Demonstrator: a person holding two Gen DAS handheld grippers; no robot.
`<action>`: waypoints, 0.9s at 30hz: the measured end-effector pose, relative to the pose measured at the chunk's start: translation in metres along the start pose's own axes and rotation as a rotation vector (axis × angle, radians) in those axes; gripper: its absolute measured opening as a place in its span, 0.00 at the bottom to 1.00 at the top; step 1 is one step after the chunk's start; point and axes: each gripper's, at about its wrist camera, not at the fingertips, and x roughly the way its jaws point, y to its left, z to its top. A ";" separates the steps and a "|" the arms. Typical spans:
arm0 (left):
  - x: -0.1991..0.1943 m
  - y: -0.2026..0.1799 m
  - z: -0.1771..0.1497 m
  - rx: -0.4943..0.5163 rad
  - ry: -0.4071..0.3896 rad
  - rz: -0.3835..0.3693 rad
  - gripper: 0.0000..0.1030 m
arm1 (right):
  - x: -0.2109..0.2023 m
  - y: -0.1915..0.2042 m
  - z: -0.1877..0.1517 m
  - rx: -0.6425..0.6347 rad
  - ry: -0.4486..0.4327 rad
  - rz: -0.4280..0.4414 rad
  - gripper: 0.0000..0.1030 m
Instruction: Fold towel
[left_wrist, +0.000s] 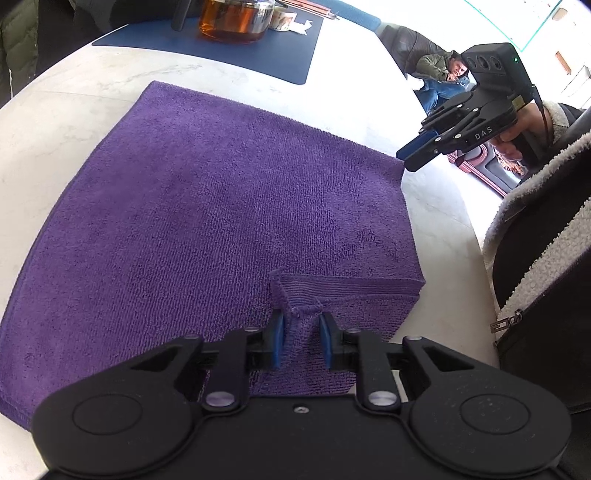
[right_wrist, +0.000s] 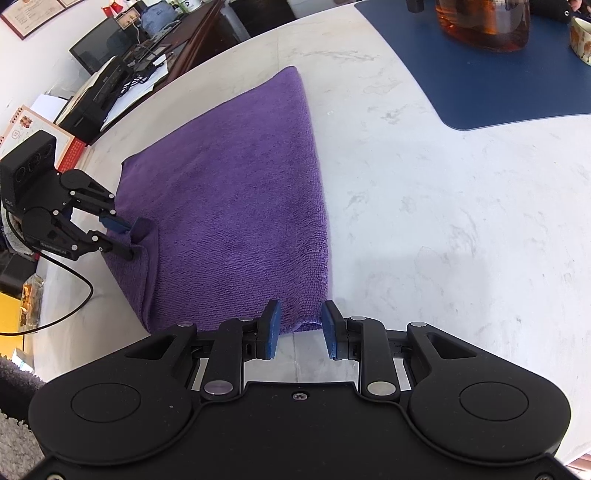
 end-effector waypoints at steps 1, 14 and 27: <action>0.001 -0.001 0.001 0.003 0.001 0.007 0.18 | -0.001 0.000 -0.001 0.002 -0.001 -0.001 0.23; -0.009 -0.028 -0.015 -0.077 -0.167 0.204 0.07 | -0.009 -0.006 -0.001 -0.031 -0.020 0.005 0.23; -0.015 -0.064 -0.030 -0.228 -0.250 0.310 0.07 | -0.009 -0.021 -0.001 -0.055 -0.008 0.009 0.23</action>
